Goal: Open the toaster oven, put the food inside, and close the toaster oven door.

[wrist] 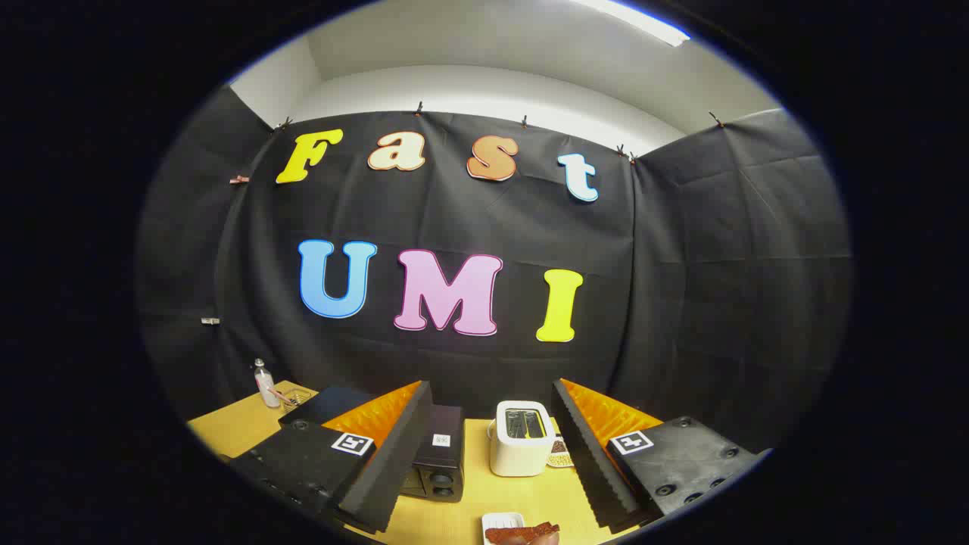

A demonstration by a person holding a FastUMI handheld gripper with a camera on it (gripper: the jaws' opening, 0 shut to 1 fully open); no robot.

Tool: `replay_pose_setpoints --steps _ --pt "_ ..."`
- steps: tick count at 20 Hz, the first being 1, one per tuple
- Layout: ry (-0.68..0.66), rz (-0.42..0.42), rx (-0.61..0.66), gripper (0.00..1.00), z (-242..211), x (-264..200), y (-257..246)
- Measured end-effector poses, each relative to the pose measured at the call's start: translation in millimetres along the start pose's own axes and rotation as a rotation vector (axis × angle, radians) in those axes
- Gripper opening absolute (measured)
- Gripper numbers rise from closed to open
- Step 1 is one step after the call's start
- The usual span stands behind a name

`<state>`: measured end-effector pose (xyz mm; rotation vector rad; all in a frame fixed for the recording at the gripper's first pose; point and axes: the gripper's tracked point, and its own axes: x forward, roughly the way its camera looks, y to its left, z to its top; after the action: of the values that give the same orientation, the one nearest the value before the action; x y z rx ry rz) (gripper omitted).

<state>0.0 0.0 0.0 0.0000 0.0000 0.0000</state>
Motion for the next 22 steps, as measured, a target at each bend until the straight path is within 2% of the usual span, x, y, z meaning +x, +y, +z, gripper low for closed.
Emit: replay_pose_setpoints --steps 18,22 --pt "0.008 -0.017 0.038 0.97 -3 -11 2" --pt "0.022 0.025 0.075 0.97 -11 -2 37"
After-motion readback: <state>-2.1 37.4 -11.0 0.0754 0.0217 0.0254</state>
